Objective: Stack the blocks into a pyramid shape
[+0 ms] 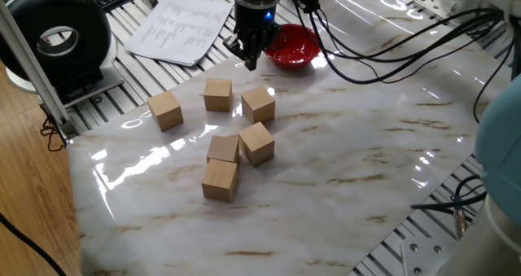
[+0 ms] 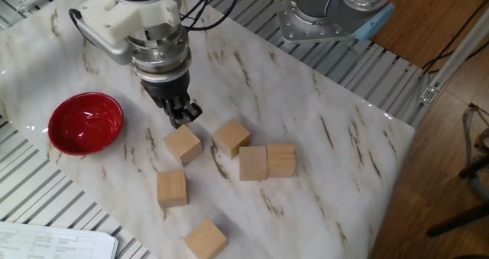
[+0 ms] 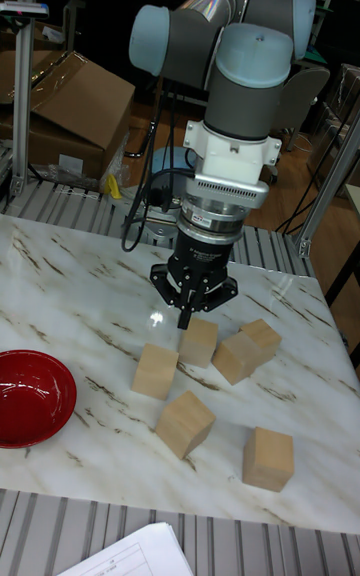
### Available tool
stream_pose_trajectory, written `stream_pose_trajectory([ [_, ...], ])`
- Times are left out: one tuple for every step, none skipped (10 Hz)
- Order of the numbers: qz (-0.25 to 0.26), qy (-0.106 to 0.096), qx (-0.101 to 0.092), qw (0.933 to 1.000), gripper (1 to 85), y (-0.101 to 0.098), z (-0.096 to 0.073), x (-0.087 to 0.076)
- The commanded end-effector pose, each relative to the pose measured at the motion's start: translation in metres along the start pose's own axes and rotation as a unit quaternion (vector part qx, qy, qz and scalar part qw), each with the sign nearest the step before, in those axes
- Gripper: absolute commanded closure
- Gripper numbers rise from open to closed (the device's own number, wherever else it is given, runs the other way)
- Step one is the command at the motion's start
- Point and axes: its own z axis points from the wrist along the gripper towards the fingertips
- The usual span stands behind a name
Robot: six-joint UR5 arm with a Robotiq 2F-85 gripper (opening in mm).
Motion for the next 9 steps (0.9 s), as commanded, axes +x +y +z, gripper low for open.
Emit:
stream_pose_trajectory([
  [0.002, -0.005, -0.010, 0.9999, 84.3, 0.004, -0.001, -0.003],
  [-0.001, -0.008, -0.015, 0.9999, 84.3, 0.007, -0.001, -0.005],
  [-0.011, -0.027, -0.019, 0.9994, 84.3, 0.009, -0.002, -0.014],
  [-0.008, -0.034, -0.030, 0.9989, 84.3, 0.015, -0.002, -0.018],
  [-0.010, -0.038, -0.036, 0.9986, 84.3, 0.018, -0.003, -0.020],
  [-0.010, -0.039, -0.044, 0.9982, 84.3, 0.022, -0.003, -0.020],
  [-0.008, -0.037, -0.050, 0.9980, 84.3, 0.025, -0.003, -0.019],
  [-0.007, -0.042, -0.051, 0.9978, 84.3, 0.026, -0.003, -0.022],
  [-0.007, -0.062, -0.054, 0.9966, 84.3, 0.027, -0.005, -0.032],
])
